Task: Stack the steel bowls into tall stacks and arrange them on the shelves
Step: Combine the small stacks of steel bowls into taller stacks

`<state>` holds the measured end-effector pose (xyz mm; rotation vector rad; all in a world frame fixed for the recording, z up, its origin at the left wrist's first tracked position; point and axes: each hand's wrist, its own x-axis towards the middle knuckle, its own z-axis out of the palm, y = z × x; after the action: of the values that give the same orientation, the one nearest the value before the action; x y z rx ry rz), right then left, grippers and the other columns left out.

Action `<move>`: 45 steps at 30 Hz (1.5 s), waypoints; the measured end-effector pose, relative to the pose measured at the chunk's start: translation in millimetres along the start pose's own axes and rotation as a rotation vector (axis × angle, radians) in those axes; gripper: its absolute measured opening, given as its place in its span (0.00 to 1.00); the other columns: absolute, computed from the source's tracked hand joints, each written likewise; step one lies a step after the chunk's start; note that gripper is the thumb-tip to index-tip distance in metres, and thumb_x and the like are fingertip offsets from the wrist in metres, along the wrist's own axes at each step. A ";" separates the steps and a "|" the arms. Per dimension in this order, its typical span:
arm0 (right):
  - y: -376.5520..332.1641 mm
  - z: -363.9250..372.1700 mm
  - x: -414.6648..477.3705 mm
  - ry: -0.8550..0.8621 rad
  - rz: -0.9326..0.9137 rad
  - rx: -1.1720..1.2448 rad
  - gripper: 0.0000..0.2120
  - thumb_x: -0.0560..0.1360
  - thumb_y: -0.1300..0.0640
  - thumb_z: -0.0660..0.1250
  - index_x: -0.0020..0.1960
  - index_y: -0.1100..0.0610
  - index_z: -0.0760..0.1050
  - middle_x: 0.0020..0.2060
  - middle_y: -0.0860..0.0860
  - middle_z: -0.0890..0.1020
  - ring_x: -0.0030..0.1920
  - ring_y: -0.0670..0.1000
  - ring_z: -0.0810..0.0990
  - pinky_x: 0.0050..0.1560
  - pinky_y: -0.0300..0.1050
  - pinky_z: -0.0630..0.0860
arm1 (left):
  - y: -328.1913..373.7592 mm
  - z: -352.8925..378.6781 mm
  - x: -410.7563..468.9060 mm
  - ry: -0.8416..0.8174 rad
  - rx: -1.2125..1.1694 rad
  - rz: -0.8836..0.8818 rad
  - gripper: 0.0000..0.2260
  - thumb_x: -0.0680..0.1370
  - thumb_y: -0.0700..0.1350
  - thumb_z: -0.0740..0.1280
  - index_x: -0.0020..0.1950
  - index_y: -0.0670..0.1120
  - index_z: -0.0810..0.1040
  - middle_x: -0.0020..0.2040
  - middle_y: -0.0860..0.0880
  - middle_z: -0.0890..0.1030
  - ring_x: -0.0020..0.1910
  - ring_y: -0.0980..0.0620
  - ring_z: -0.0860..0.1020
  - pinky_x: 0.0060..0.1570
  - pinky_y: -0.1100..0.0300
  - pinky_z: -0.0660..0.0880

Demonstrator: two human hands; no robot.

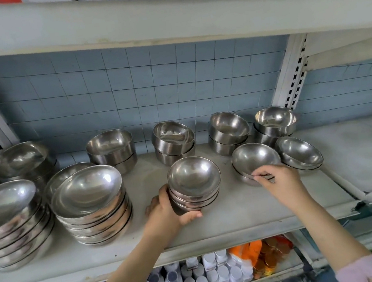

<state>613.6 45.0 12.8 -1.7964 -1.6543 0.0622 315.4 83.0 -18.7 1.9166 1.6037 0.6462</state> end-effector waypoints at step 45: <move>-5.7 5.3 -2.3 -0.148 0.071 -0.119 0.08 0.75 0.60 0.72 0.54 0.57 0.83 0.47 0.50 0.86 0.49 0.55 0.84 0.51 0.48 0.76 | -10.8 4.8 9.9 0.026 -0.093 0.072 0.52 0.52 0.75 0.71 0.70 0.51 0.65 0.62 0.51 0.79 0.63 0.47 0.75 0.59 0.56 0.70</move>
<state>605.8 45.0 10.7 -1.9820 -1.7278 0.1340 312.6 93.6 -29.5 1.9120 1.4996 0.7654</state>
